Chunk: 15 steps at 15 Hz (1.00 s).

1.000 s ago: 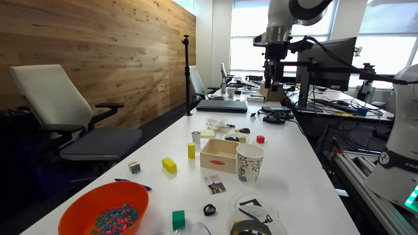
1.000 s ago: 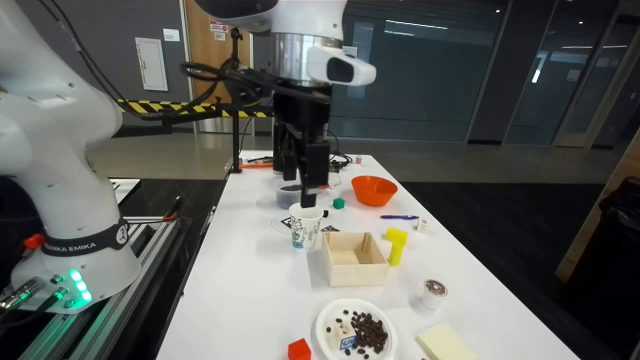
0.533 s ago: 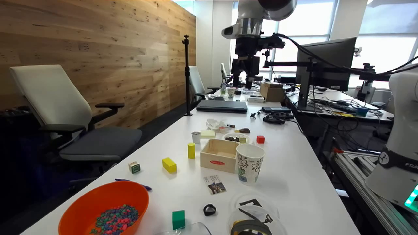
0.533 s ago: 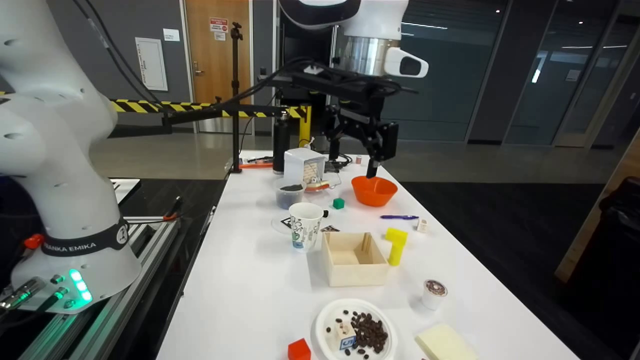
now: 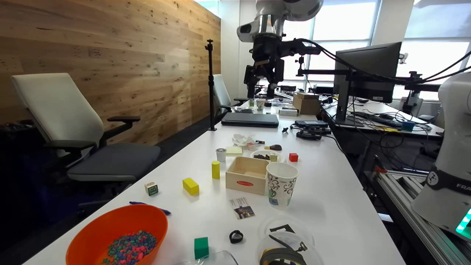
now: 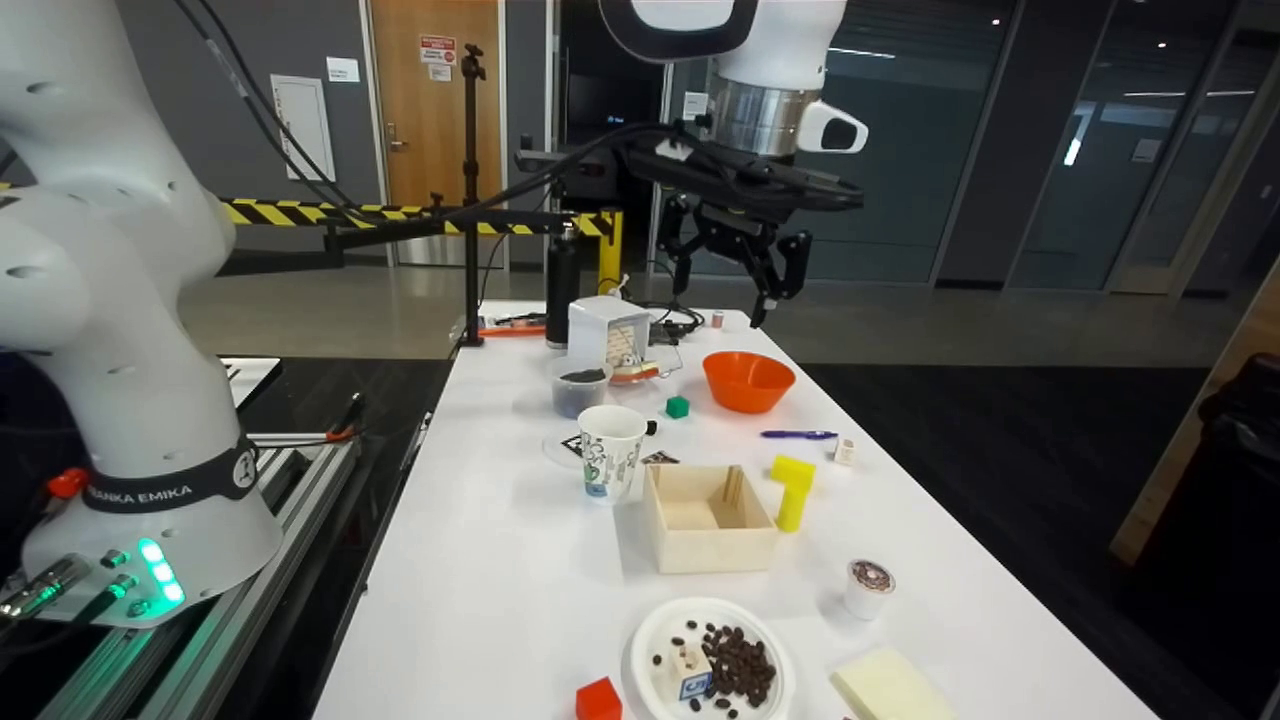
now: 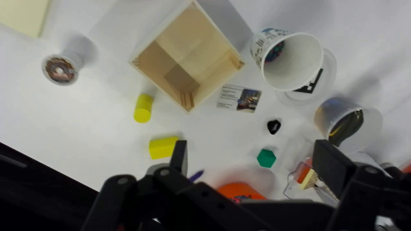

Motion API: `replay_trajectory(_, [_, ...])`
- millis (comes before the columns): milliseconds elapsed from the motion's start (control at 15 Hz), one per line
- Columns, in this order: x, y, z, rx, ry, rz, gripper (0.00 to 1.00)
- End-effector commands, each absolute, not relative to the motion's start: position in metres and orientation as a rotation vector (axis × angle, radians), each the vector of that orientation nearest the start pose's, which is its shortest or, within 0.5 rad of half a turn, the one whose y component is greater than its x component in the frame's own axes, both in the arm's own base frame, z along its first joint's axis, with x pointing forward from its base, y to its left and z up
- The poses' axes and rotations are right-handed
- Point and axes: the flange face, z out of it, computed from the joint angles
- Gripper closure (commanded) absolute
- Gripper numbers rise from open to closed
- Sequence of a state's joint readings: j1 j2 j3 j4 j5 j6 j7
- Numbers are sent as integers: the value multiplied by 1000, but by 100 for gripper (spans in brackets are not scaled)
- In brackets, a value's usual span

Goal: Close the white object

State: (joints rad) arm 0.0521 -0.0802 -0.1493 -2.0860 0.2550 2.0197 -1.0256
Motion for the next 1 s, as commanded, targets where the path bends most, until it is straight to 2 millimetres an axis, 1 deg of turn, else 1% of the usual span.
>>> replay_trajectory(0, [543,-17,440,-2490,-1247,-311,0])
replay_trajectory(67, [550,-8,429,-2433,-1259,-337,0])
replay_trajectory(267, [561,14,401,-2255,-1299,-401,0])
replay_trajectory(533, [573,47,371,-2030,-1304,-457,0])
replay_trajectory(733, [586,75,352,-1897,-1226,-507,0])
replay_trajectory(933, [598,105,337,-1798,-1096,-521,0])
